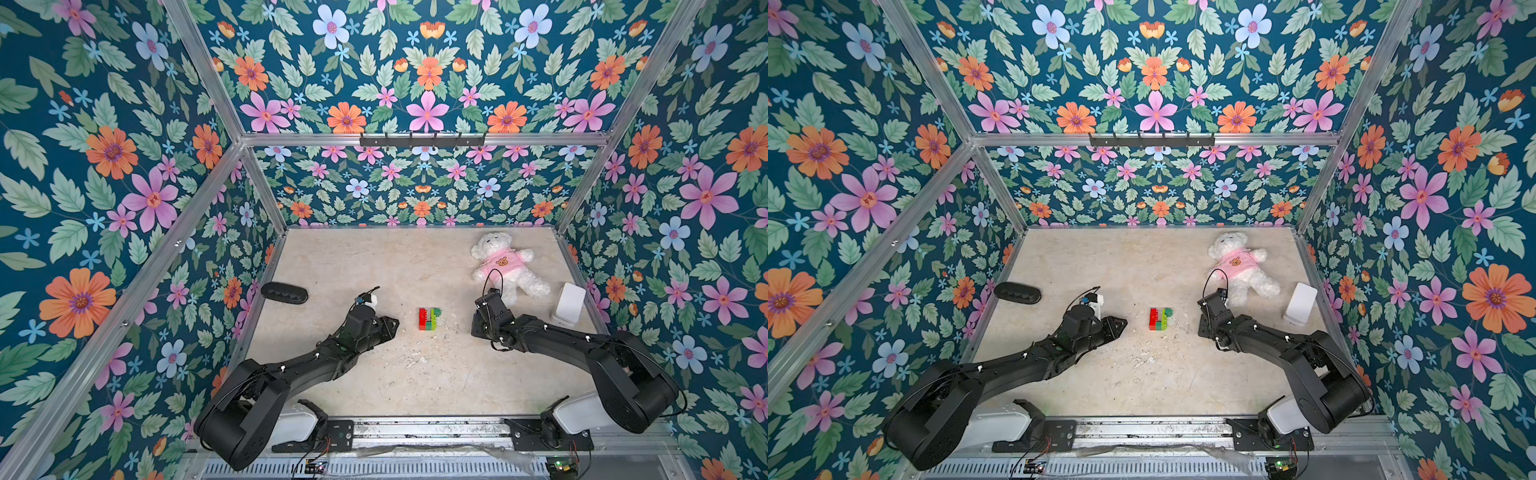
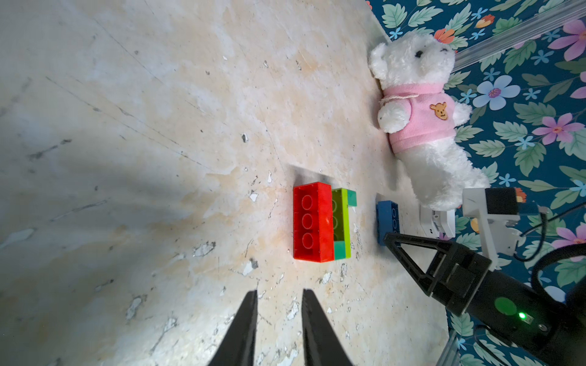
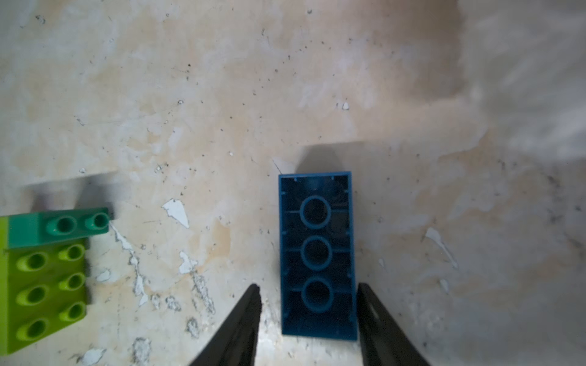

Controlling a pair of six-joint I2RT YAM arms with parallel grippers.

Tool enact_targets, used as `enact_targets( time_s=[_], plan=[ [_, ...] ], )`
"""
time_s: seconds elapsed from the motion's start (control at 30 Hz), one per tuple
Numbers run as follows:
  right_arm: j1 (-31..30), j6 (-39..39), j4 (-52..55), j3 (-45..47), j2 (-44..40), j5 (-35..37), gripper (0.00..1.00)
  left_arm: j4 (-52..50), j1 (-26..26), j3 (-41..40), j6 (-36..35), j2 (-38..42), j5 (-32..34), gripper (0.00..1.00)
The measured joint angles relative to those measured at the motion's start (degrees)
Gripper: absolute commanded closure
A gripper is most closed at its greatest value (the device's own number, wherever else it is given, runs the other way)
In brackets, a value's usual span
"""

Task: Assemble the number 5 with lego
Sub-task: Pick up the lego brick from the center of the board.

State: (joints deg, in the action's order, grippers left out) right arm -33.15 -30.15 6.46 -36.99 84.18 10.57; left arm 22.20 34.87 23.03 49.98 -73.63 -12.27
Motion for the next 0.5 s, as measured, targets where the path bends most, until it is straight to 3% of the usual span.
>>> enact_targets(
  time_s=[0.37, 0.5],
  plan=[
    [-0.74, 0.46, 0.66, -0.87, 1.31, 3.06, 0.78, -1.05, 0.02, 0.37, -0.39, 0.2, 0.2, 0.71],
    [-1.53, 1.33, 1.97, -1.29, 0.83, 3.89, 0.79, -1.9, 0.02, 1.27, -0.39, 0.76, 0.33, 0.65]
  ],
)
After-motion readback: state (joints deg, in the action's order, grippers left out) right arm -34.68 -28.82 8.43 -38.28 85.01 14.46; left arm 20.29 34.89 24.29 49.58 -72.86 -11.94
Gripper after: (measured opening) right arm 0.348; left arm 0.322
